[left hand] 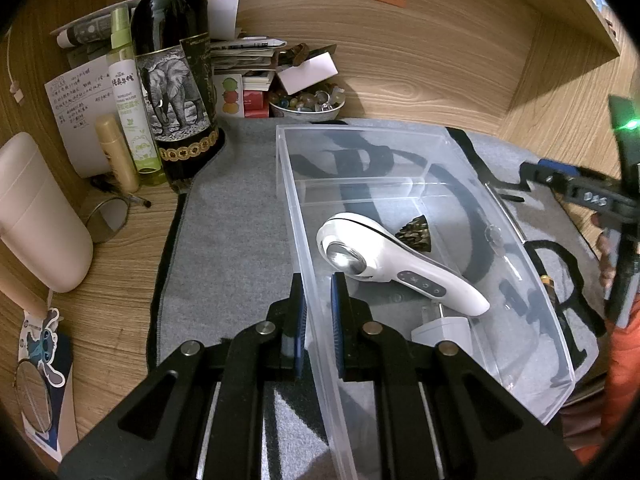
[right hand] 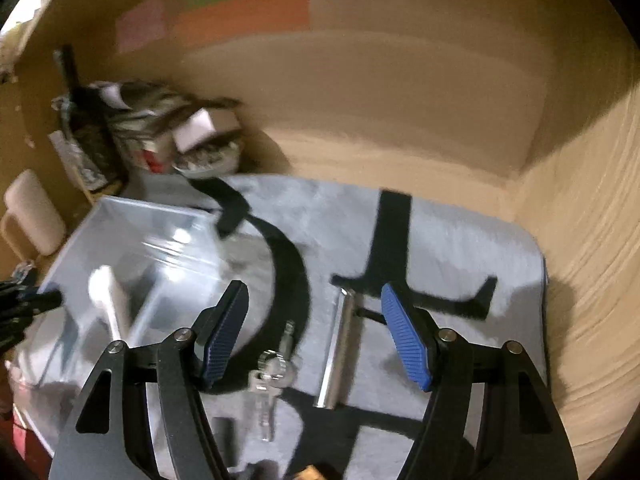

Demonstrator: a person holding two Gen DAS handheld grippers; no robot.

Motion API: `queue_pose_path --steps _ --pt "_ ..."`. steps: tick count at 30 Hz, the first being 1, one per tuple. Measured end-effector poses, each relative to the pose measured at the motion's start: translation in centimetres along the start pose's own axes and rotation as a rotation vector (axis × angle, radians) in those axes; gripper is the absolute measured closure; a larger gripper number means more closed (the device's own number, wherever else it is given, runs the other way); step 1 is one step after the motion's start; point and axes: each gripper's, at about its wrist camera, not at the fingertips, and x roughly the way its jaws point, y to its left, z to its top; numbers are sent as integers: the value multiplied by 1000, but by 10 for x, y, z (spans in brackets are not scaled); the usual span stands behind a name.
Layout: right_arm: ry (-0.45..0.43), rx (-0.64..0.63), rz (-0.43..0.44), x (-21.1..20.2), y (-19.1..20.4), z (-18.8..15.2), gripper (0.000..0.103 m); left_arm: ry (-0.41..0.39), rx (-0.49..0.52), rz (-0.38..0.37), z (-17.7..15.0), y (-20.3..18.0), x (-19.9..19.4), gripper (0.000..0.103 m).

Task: Organize rigid objects
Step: 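Move the right gripper to the metal cylinder and close on it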

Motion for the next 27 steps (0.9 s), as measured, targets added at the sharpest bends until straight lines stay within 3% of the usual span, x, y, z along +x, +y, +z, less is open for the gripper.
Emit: queue_pose_path --steps 8,12,15,17,20,27 --pt "98 43 -27 37 -20 -17 42 0 -1 0 0 0 0 92" --pt "146 25 -21 50 -19 -26 52 -1 1 1 0 0 0 92" --pt "172 2 -15 57 -16 -32 70 -1 2 1 0 2 0 92" --pt "157 -13 -18 55 -14 -33 73 -2 2 1 0 2 0 92" --pt "152 -19 -4 52 -14 -34 86 -2 2 1 0 2 -1 92" --pt "127 -6 2 46 -15 -33 89 -1 3 1 0 1 -1 92"
